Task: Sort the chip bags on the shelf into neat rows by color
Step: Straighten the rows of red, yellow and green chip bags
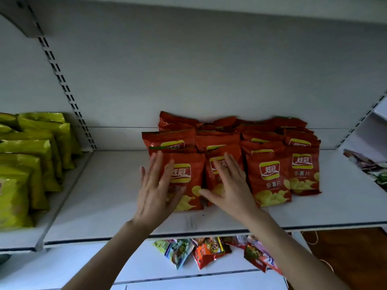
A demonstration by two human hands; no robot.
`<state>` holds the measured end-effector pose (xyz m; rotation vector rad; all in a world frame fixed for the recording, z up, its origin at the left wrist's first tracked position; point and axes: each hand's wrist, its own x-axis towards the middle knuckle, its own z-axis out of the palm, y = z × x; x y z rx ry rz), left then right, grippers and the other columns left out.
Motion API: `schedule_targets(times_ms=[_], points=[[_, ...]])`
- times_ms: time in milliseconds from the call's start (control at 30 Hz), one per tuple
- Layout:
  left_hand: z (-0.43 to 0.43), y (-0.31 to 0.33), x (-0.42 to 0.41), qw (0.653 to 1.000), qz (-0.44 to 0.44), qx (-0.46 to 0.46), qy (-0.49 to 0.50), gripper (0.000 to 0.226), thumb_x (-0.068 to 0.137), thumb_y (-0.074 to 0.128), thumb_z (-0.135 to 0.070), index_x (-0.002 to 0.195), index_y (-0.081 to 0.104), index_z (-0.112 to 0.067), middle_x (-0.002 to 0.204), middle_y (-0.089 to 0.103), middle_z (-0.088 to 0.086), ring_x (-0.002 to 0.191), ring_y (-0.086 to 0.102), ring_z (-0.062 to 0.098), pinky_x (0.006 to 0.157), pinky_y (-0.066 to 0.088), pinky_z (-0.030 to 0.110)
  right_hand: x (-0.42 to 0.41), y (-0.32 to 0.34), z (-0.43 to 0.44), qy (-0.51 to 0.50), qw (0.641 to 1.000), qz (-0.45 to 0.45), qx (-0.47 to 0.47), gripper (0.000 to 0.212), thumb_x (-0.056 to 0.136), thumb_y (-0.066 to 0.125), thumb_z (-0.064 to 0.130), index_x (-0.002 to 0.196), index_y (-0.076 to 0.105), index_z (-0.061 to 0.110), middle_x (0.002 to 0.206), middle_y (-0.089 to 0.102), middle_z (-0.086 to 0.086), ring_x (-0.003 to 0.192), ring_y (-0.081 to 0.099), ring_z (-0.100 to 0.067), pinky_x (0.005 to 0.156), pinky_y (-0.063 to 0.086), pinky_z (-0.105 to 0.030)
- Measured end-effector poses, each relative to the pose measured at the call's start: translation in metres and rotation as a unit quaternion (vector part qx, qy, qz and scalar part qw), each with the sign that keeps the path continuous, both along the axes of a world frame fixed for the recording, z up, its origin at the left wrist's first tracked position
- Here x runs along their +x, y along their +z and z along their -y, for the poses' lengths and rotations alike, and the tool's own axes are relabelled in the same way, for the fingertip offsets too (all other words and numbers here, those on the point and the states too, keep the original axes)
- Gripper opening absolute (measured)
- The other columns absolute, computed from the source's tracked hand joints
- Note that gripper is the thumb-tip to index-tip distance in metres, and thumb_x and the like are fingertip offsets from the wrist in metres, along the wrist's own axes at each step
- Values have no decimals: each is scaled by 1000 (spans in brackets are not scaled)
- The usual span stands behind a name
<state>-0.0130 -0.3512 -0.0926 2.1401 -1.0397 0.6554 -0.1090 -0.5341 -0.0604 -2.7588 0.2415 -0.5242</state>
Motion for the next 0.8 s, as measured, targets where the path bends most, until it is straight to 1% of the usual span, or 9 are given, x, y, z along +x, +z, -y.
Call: schedule_targets(times_ms=[67, 100, 133, 200, 300, 467, 633, 700, 800], points=[[-4, 12, 7, 979, -184, -78, 38, 82, 82, 50, -66, 147, 13, -32, 158, 7, 7, 144, 10, 23, 109, 27, 53, 3, -6, -19, -38, 999, -31, -8, 111, 63, 14, 90, 147, 17, 17, 154, 10, -15, 142, 5, -29, 111, 8, -40], [-5, 19, 12, 946, -302, -109, 37, 93, 73, 55, -73, 145, 5, -43, 158, 9, 4, 143, 19, 23, 107, 33, 51, 5, -11, -25, -57, 997, -41, -25, 111, 65, 12, 90, 146, 19, 15, 151, 20, -20, 140, 16, -36, 109, 16, -45], [-5, 26, 18, 906, -396, -150, 1, 99, 63, 60, -78, 141, 2, -55, 156, 21, 1, 137, 34, 22, 101, 44, 48, 7, -15, -29, -72, 995, -49, -40, 108, 68, 12, 89, 143, 25, 12, 145, 32, -24, 134, 29, -41, 105, 26, -52], [0, 30, 32, 845, -472, -232, -96, 89, 55, 71, -72, 124, 14, -72, 131, 53, -10, 110, 61, 11, 78, 57, 33, 11, -19, -32, -85, 994, -48, -39, 99, 73, 15, 85, 136, 32, 10, 134, 47, -25, 123, 44, -45, 93, 39, -59], [13, 32, 46, 833, -477, -231, -159, 79, 69, 73, -42, 120, 17, -67, 115, 58, -15, 96, 66, 4, 69, 56, 24, 16, -18, -31, -101, 994, -35, -38, 96, 76, 18, 83, 134, 33, 8, 130, 51, -24, 119, 48, -45, 89, 41, -59], [10, 32, 45, 845, -463, -210, -167, 84, 71, 69, -33, 129, 12, -55, 113, 55, -19, 91, 64, -8, 65, 53, 15, 17, -24, -27, -108, 993, -25, -49, 96, 76, 18, 82, 137, 30, 9, 132, 51, -22, 119, 49, -44, 90, 40, -57], [13, 27, 47, 823, -479, -236, -196, 94, 72, 71, -21, 146, 14, -33, 123, 55, -8, 102, 64, 7, 71, 56, 24, 19, -25, -29, -98, 995, -9, -13, 97, 68, 41, 73, 140, 20, 12, 137, 46, -20, 124, 43, -45, 91, 41, -63], [12, 29, 51, 812, -491, -235, -211, 91, 72, 74, -24, 143, 18, -33, 123, 56, -6, 103, 64, 9, 71, 56, 25, 19, -24, -30, -102, 995, -18, -12, 99, 66, 43, 74, 141, 17, 15, 139, 44, -19, 125, 41, -45, 92, 39, -64], [7, 34, 54, 804, -509, -228, -208, 89, 58, 79, -57, 129, 28, -44, 116, 59, -12, 101, 66, 10, 69, 55, 24, 19, -23, -32, -112, 993, -36, -28, 102, 66, 46, 76, 142, 16, 15, 138, 45, -19, 125, 42, -44, 92, 40, -64]])
